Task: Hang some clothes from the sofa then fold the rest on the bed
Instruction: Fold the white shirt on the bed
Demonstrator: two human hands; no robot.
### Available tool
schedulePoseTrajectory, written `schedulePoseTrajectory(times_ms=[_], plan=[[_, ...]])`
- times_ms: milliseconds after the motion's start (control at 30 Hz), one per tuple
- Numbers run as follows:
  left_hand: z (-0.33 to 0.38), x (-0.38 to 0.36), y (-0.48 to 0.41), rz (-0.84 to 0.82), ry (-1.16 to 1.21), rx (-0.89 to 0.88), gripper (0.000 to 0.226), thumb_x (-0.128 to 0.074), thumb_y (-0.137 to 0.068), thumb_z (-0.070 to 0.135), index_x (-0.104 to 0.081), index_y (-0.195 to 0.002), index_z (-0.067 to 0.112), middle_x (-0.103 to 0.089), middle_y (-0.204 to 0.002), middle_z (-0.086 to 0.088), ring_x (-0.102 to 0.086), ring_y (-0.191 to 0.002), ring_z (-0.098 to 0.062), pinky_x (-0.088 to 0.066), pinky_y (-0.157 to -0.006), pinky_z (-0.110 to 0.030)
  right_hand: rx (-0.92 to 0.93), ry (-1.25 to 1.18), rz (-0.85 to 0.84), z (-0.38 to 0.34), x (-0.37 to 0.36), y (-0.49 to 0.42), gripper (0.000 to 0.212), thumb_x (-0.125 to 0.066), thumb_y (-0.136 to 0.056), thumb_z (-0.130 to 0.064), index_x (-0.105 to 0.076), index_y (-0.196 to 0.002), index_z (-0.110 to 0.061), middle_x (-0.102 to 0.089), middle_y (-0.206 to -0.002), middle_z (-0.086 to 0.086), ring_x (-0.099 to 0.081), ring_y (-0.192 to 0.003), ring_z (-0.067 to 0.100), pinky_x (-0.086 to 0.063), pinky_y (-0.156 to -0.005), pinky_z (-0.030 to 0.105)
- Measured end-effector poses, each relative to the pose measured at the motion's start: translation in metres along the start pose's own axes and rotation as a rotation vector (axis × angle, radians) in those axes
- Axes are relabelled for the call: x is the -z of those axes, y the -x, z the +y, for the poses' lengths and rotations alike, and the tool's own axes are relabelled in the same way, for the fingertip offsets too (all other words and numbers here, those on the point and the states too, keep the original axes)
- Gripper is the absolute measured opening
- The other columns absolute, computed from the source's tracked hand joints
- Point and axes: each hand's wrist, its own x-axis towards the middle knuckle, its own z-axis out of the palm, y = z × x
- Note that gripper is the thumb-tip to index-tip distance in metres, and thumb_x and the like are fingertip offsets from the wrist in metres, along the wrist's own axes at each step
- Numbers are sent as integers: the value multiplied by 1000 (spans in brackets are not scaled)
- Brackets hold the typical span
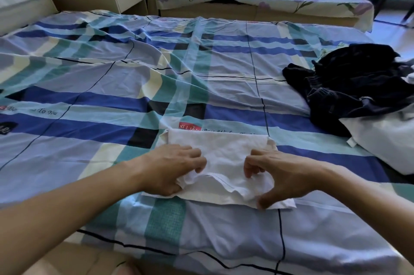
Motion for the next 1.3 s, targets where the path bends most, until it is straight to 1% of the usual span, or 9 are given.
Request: schedulePoseTrajectory(times_ms=[367,500,633,733,833,933,1033,1167,1300], plan=[[12,21,-19,592,306,266,16,-45,-98,39,-50,-100,24,-55,-72,11,-55,-65,-17,-38,-58,-35,65,21,207,-10,-1,-4,19,-61,-87,-23,-46,-84,-34,-51,-89,-16,-46,-83,5,-39,-77,30],[-3,26,-13,268,13,42,18,-61,-91,46,-54,-99,32,-63,-75,7,-63,-74,-19,-46,-63,-34,82,41,314,1,7,-2,7,-57,-84,-23,-50,-85,-20,-53,-83,-6,-50,-83,18,-45,-77,38],[2,28,-9,-380,208,115,36,-67,-82,63,-67,-105,34,-60,-80,10,-58,-84,-12,-50,-75,-32,12,-21,-96,-3,4,6,13,-66,-86,-40,-61,-88,-28,-61,-86,-8,-57,-80,10,-49,-74,30],[-5,31,-9,-292,407,201,39,-53,-92,65,-68,-89,29,-60,-77,8,-56,-74,-9,-49,-71,-31,-69,-109,-33,4,6,5,34,-66,-87,-58,-64,-85,-24,-63,-81,-3,-56,-71,14,-48,-69,37],[-15,17,-12,-31,235,282,39,-44,-94,64,-60,-117,37,-54,-117,15,-53,-111,-9,-44,-98,-35,-267,-118,320,20,14,-4,35,-66,-87,-58,-54,-88,-25,-55,-86,-8,-53,-80,17,-44,-71,36],[-7,-11,-17,-195,185,300,98,-23,-75,91,-13,-157,39,-5,-167,5,-5,-154,-21,-12,-125,-48,-548,-187,304,33,6,-11,63,-66,-83,-65,-46,-125,-22,-57,-121,3,-57,-108,27,-46,-86,39],[-1,-30,-21,-305,113,333,116,-29,-70,96,25,-154,36,38,-159,2,36,-146,-28,16,-122,-49,-636,-292,260,34,-5,-18,94,-69,-77,-70,-35,-143,-12,-58,-134,13,-57,-118,33,-43,-83,36],[11,-16,-27,-193,96,308,111,-34,-77,91,22,-155,36,35,-160,0,36,-146,-27,15,-122,-52,-630,-649,346,21,-4,-24,121,-86,-74,-48,-6,-160,-15,-44,-153,13,-50,-131,31,-42,-91,32],[48,-7,-33,-161,435,45,75,-35,-93,73,-10,-158,43,23,-165,10,28,-149,-5,11,-124,-34,-591,-867,328,9,-2,-23,114,-88,-74,-16,-10,-158,-24,-50,-133,13,-57,-92,22,-46,-66,30]])
